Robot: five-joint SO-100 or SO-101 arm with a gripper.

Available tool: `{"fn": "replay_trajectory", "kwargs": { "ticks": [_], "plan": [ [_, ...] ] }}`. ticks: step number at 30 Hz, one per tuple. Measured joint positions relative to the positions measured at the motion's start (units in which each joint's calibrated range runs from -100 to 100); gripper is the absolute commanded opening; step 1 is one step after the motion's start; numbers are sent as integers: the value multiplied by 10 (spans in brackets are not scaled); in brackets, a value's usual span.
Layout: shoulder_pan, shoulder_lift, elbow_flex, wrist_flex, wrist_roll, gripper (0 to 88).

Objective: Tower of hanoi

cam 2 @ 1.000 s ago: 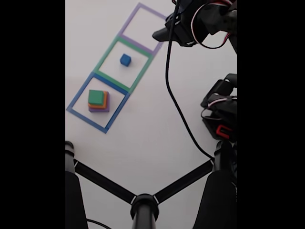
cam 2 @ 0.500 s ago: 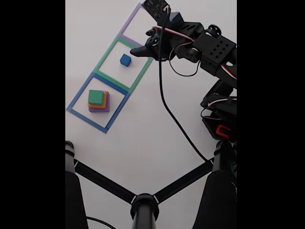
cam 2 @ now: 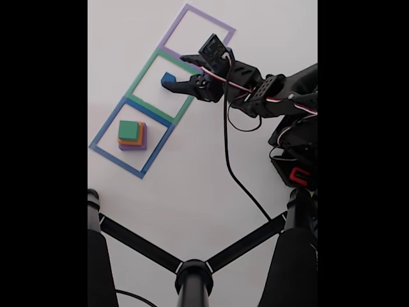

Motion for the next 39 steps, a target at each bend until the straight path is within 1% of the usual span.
{"fn": "replay_trajectory", "kwargs": {
  "ticks": [3,6,13,20,28,39],
  "plan": [
    [1,90,-16,-88,0,274],
    [1,160,-33,-151,0,274],
    [1,257,-69,-219,0,273],
    [-2,301,-92,-247,0,268],
    [-17,336,-130,-248,0,267],
    [-38,346,-133,-248,0,263]
  ]
}}
